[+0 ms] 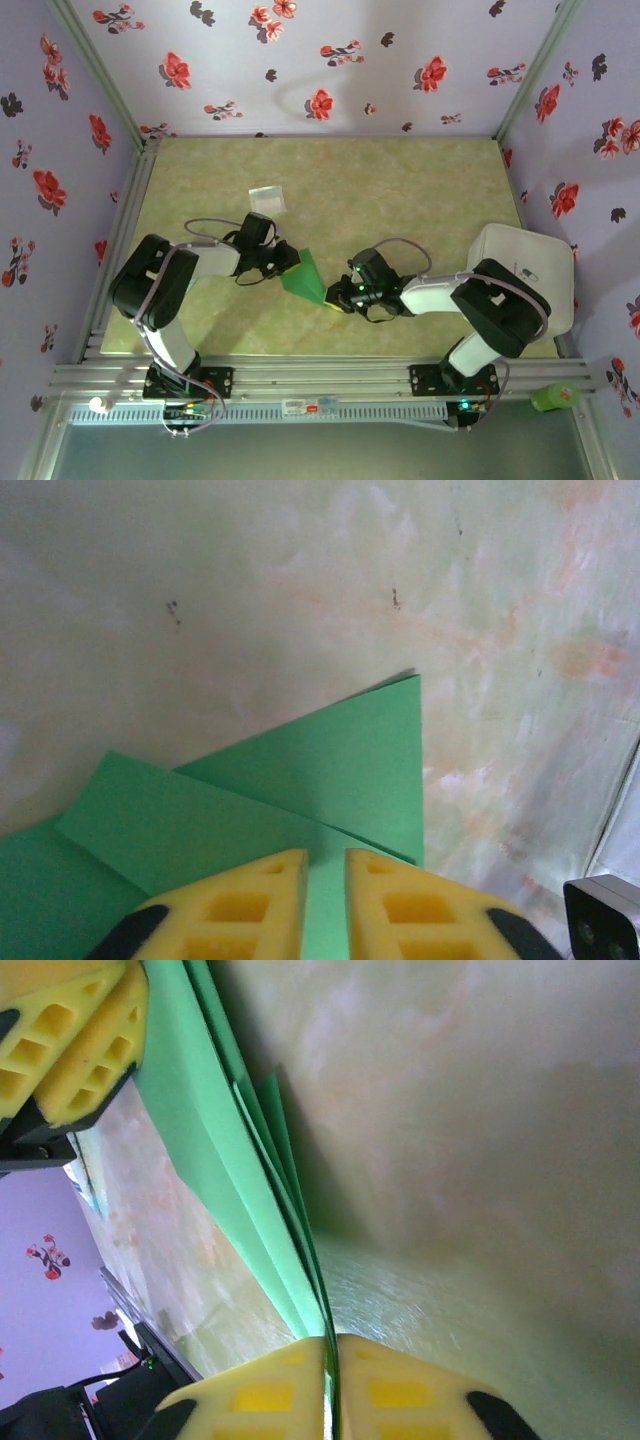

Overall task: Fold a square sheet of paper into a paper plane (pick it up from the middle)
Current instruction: Turn over the paper at the center of the table.

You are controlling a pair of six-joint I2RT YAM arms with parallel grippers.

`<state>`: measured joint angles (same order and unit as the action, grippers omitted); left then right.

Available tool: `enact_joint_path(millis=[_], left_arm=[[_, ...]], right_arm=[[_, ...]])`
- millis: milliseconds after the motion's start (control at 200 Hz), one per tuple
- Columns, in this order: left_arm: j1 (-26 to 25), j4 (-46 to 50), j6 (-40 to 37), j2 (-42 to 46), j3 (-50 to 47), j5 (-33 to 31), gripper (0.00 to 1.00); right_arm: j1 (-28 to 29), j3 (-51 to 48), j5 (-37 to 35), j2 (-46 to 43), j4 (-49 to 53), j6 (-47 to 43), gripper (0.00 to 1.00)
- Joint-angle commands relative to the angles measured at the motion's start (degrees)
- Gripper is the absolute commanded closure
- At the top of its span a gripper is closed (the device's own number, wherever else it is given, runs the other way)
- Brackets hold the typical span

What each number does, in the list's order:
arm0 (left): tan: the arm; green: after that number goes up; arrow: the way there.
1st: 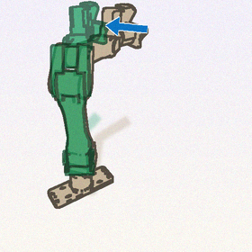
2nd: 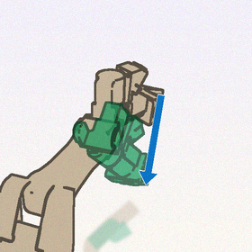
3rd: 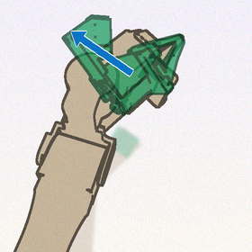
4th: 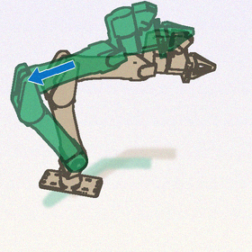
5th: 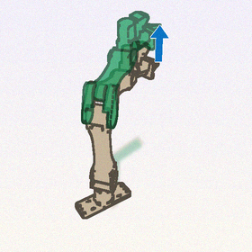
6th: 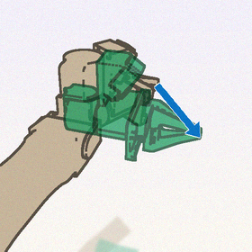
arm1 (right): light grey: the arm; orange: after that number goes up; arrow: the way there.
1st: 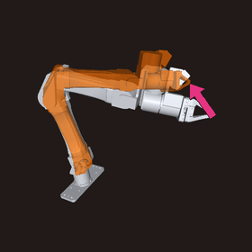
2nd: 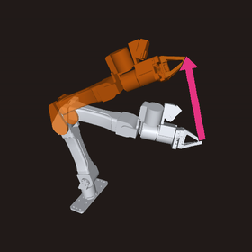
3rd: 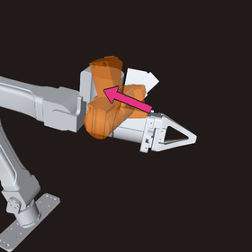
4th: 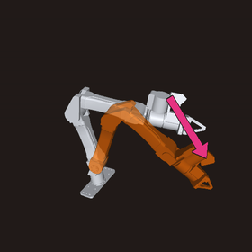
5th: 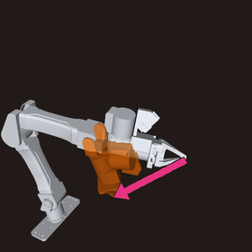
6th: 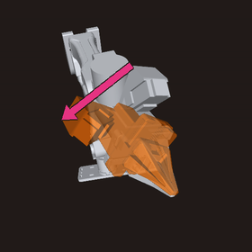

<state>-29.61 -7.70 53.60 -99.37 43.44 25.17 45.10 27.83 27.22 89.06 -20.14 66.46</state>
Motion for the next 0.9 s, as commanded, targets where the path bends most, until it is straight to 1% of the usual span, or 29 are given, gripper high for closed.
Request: enact_joint_path(millis=[0,40,160,405,560,785,895], left_arm=[[0.69,3.31,-0.74,2.42,0.57,-1.78,0.75],[0.69,3.63,-1.11,3.67,0.98,-1.77,0.71],[0.69,4.82,-2.46,7.95,2.15,-2.93,0.67],[0.69,9.77,-7.2,17.74,3.14,-9.19,0.62],[0.69,11.48,-8.75,24.55,0.95,-13.54,0.6],[1.34,13.96,-11.48,32.26,-1.45,-15.93,0.54],[1.84,14.72,-11.88,35.11,-2.97,-16.38,0.52]], right_arm=[[-0.37,-1.03,0.89,0.78,-2.82,-0.6,0.93],[-0.38,-1.11,1.03,0.53,-3.23,-0.76,0.93],[-0.41,-0.38,0.53,-0.79,-0.72,-3.06,0.96],[-0.48,3.28,-2.37,-3.66,9.84,-10.11,0.97],[-0.46,5.9,-5.62,-5.95,17.17,-15.44,0.97],[-0.71,9.18,-10.04,-8.37,23.55,-21.86,0.97],[-0.67,9.8,-12.25,-8.84,25.1,-22.51,0.97]])
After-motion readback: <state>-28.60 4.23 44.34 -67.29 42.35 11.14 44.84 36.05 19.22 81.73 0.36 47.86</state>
